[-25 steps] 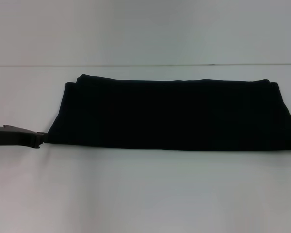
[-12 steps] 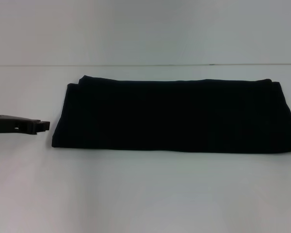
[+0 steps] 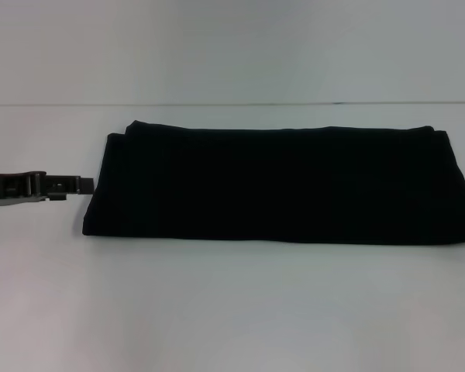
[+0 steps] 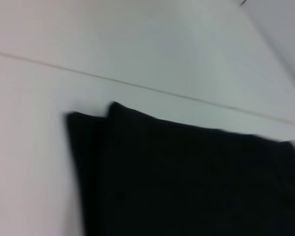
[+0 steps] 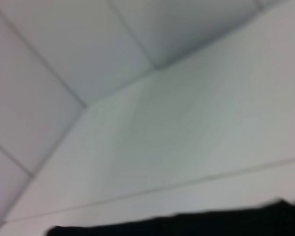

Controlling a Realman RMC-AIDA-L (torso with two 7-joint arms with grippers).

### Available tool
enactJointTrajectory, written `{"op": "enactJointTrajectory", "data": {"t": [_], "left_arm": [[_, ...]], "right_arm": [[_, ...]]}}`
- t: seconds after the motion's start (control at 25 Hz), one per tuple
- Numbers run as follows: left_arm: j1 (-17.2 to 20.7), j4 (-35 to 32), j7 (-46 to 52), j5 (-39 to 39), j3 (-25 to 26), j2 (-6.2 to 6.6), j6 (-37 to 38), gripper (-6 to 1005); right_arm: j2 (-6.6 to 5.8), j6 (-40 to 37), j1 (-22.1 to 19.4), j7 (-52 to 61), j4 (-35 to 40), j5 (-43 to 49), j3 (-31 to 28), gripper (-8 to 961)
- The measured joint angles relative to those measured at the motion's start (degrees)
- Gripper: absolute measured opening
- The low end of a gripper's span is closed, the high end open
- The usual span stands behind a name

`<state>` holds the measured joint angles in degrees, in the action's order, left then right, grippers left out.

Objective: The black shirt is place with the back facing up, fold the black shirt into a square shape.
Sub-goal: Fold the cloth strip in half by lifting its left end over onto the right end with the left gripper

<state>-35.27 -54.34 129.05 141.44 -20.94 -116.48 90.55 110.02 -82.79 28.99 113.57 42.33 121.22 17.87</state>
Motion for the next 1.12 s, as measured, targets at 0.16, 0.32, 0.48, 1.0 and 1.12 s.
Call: {"op": "enactJointTrajectory", "data": {"t": [0.16,0.32,0.48,1.0,1.12], "left_arm": [[-1.1,5.8,3.1,-0.5,7.5,2.47,6.0,668],[-1.5,11.8,5.9,-0.2,11.9,3.67,7.5,780],[-1.6,16.3,7.5,-0.1,11.0,3.26,4.9,883],[-0.8,21.8,15.8,0.6,8.9,2.38,-3.3,882],[-0.8,21.9,17.4,1.0,8.8,2.38,-4.3,882]], "right_arm": [[0.29,-2.1,1.1,-4.9,-1.5,-3.7,1.0,555],[0.22,-2.9,2.3,-6.3,-1.6,-3.7,2.7,716],[0.29,-2.6,4.0,-8.5,-2.0,-3.8,3.5,910],[-0.21,-1.5,6.7,-8.5,-2.3,-4.0,3.6,906],[0.04,-1.5,7.2,-8.9,-2.3,-3.8,3.8,907]]}}
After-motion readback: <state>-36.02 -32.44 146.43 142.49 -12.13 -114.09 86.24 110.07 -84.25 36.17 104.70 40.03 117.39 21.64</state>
